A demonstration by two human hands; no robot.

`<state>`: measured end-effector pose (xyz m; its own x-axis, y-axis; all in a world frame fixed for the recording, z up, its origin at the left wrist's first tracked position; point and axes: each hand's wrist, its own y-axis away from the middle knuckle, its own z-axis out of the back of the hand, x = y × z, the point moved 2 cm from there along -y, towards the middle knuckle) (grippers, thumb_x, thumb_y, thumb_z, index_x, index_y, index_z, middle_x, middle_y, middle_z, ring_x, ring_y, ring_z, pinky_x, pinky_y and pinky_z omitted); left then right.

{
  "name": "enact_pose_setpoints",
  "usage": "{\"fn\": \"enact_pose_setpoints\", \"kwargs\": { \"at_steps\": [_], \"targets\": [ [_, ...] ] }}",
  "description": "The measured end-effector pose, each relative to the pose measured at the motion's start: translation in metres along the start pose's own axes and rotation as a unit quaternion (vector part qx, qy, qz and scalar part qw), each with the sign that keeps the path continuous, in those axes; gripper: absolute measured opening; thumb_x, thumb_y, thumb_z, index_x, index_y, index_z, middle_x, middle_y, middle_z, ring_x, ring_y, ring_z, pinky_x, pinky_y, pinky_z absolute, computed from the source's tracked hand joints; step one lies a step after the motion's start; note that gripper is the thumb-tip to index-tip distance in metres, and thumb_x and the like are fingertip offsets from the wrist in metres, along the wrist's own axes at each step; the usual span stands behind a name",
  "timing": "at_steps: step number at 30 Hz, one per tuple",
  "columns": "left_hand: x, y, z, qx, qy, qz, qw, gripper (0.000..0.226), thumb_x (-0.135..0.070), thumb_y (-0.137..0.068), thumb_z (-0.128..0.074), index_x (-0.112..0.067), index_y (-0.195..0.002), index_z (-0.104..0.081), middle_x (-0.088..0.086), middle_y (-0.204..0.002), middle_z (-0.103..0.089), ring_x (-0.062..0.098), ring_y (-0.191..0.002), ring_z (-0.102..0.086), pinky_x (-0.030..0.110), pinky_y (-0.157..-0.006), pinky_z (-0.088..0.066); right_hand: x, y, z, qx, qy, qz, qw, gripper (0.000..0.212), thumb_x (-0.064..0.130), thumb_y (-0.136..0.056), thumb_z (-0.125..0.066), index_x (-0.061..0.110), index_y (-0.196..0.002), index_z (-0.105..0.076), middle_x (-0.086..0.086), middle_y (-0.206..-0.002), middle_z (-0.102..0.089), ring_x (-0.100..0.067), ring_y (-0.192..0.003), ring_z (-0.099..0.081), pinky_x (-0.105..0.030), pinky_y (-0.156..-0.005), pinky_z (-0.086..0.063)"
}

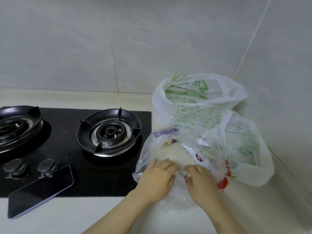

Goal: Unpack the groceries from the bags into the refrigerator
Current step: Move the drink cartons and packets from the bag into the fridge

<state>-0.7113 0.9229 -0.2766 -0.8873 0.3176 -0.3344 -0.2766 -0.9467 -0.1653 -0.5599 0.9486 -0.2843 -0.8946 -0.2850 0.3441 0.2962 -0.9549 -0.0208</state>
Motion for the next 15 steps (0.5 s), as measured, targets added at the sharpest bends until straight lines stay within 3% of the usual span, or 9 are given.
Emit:
{"fn": "enact_pose_setpoints", "kwargs": {
  "at_steps": [1,3,6,8,10,12,13,15],
  "targets": [
    [-0.004,-0.003,-0.006,0.041,-0.003,-0.004,0.999,0.041,-0.03,-0.086,-0.033,-0.024,-0.117,-0.059,-0.005,-0.119,-0.059,0.017,-0.116,-0.055,0.044,-0.096,-0.042,-0.006,0.002,-0.001,0.002,0.009,-0.01,1.0,0.034,0.025,-0.091,-0.049,0.028,-0.125,-0.052,0.005,-0.125,-0.052,-0.023,-0.121,-0.047,-0.035,-0.096,-0.035],
    [-0.006,-0.003,-0.02,0.115,-0.018,0.015,0.993,0.043,-0.036,-0.096,-0.028,-0.032,-0.138,-0.039,-0.006,-0.146,-0.034,0.017,-0.141,-0.022,0.047,-0.113,-0.014,-0.016,0.006,-0.005,0.048,0.041,-0.034,0.997,0.043,0.047,-0.088,-0.038,0.034,-0.129,-0.046,0.011,-0.134,-0.044,-0.017,-0.13,-0.037,-0.033,-0.104,-0.027],
    [-0.008,0.003,-0.033,0.174,-0.032,0.023,0.984,0.066,-0.056,-0.084,-0.009,-0.036,-0.146,-0.018,-0.009,-0.153,-0.018,0.014,-0.144,-0.007,0.045,-0.114,-0.001,-0.027,0.012,-0.018,0.132,0.048,-0.038,0.989,0.077,0.065,-0.069,-0.012,0.039,-0.139,-0.029,0.013,-0.148,-0.023,-0.018,-0.141,-0.012,-0.038,-0.113,-0.014],
    [-0.008,0.006,-0.037,0.187,-0.026,0.037,0.981,0.073,-0.059,-0.078,-0.007,-0.037,-0.147,-0.012,-0.01,-0.153,-0.016,0.013,-0.144,-0.007,0.046,-0.114,0.002,-0.03,0.015,-0.024,0.182,0.047,-0.042,0.981,0.069,0.065,-0.078,-0.029,0.042,-0.142,-0.019,0.012,-0.154,-0.006,-0.022,-0.144,0.005,-0.046,-0.114,-0.01],
    [-0.007,0.008,-0.04,0.189,-0.045,0.042,0.98,0.062,-0.055,-0.088,-0.019,-0.037,-0.147,-0.01,-0.01,-0.153,-0.015,0.012,-0.143,-0.006,0.047,-0.115,0.003,-0.031,0.016,-0.026,0.188,0.048,-0.039,0.98,0.066,0.056,-0.085,-0.046,0.044,-0.142,-0.015,0.014,-0.155,0.003,-0.024,-0.143,0.013,-0.05,-0.114,-0.009],
    [-0.005,0.013,-0.044,0.174,-0.055,0.04,0.982,0.055,-0.051,-0.091,-0.026,-0.038,-0.144,-0.023,-0.01,-0.15,-0.026,0.012,-0.141,-0.017,0.055,-0.114,-0.008,-0.03,0.018,-0.024,0.174,0.048,-0.029,0.983,0.064,0.058,-0.082,-0.044,0.045,-0.14,-0.02,0.015,-0.155,0.0,-0.023,-0.143,0.013,-0.049,-0.115,-0.009],
    [-0.003,0.015,-0.043,0.157,-0.061,0.023,0.985,0.049,-0.051,-0.09,-0.028,-0.039,-0.137,-0.036,-0.012,-0.142,-0.04,0.012,-0.135,-0.031,0.058,-0.109,-0.025,-0.031,0.018,-0.023,0.166,0.045,-0.027,0.985,0.064,0.061,-0.078,-0.039,0.046,-0.138,-0.023,0.016,-0.154,-0.002,-0.022,-0.143,0.012,-0.047,-0.115,-0.01],
    [0.002,0.022,-0.05,0.154,-0.063,0.023,0.986,0.037,-0.055,-0.085,-0.033,-0.043,-0.116,-0.05,-0.018,-0.119,-0.057,0.006,-0.115,-0.05,0.049,-0.09,-0.05,-0.035,0.019,-0.021,0.167,0.035,-0.024,0.985,0.06,0.061,-0.077,-0.038,0.047,-0.135,-0.029,0.019,-0.153,-0.005,-0.019,-0.144,0.01,-0.044,-0.115,-0.01]
  ]
}}
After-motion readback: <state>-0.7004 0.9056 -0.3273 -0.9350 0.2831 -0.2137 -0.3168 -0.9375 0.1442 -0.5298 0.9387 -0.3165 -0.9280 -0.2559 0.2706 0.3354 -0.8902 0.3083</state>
